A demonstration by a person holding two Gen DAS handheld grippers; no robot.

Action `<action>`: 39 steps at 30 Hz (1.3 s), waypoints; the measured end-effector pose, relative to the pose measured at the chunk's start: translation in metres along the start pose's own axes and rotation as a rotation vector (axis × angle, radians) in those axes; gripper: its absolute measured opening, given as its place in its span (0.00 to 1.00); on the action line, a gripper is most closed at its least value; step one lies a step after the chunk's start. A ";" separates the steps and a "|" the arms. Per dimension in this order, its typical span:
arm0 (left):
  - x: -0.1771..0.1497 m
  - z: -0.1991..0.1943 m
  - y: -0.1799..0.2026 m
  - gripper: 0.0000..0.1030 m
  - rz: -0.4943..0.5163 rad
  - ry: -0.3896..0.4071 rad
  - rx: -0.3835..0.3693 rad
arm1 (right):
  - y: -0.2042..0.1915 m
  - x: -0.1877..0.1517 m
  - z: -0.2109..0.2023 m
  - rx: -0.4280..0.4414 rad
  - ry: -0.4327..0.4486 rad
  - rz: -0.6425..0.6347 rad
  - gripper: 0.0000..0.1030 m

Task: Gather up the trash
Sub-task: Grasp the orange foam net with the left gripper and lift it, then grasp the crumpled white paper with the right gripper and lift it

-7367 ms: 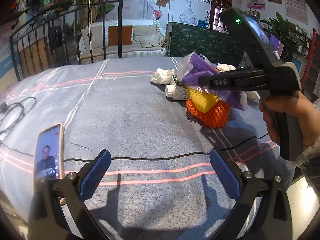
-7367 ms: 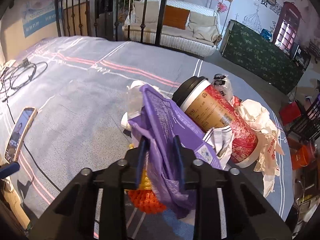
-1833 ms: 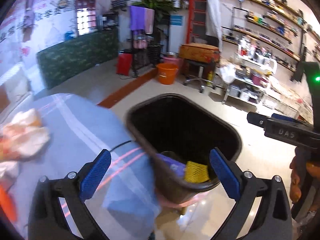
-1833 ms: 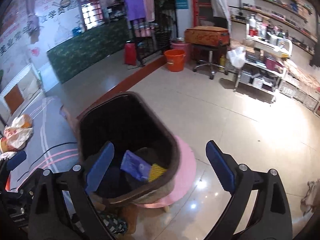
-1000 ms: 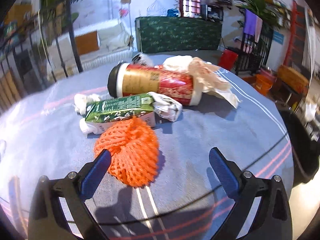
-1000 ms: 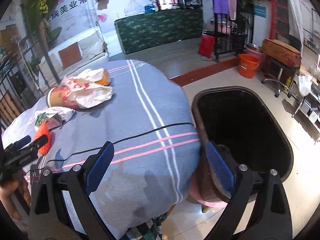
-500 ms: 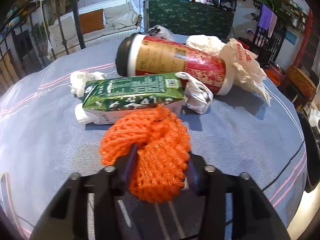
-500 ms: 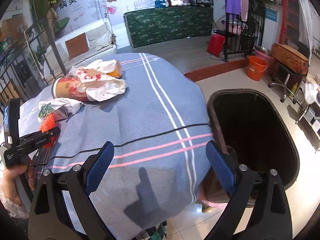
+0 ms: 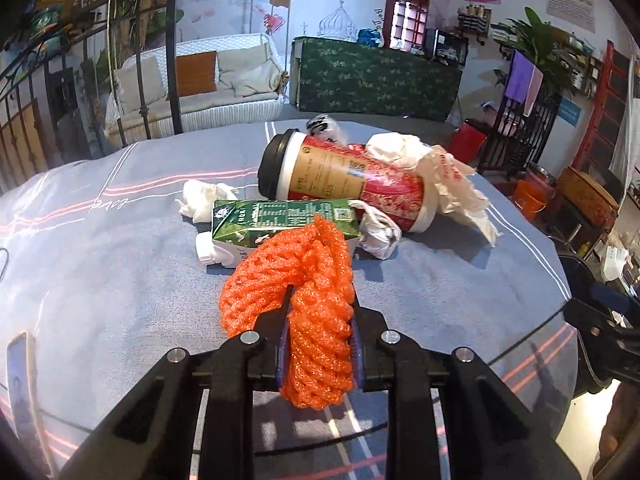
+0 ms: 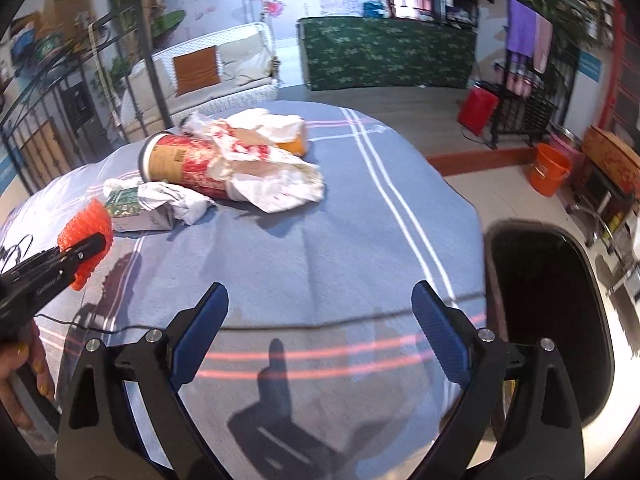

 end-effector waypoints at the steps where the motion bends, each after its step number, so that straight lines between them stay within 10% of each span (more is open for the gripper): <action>1: 0.001 -0.002 0.001 0.23 -0.001 0.008 -0.009 | -0.004 0.005 0.006 0.009 -0.004 -0.018 0.89; 14: -0.007 -0.008 0.012 0.23 0.003 0.001 -0.051 | -0.047 0.059 0.069 -0.104 -0.008 -0.337 0.88; 22: -0.014 -0.012 0.005 0.23 -0.016 0.002 -0.057 | -0.068 0.067 0.111 -0.211 -0.028 -0.556 0.63; 26: -0.016 -0.010 0.001 0.23 -0.024 -0.011 -0.057 | -0.060 0.075 0.113 -0.217 -0.032 -0.532 0.44; 28: -0.016 -0.011 0.001 0.23 -0.029 -0.012 -0.060 | -0.053 0.078 0.112 -0.183 -0.054 -0.486 0.19; 39: -0.019 -0.013 0.007 0.23 -0.027 -0.011 -0.086 | -0.037 0.068 0.063 -0.047 -0.013 -0.285 0.07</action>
Point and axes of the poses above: each gripper's, at about its wrist camera, not at the fingertips, and z roughly the way its jaws point, y to its right, x to its top, the point moved 4 cm from there along z, roughly the way its jaws point, and after that the axes turned 7 degrees about x, right-handed, at the moved point
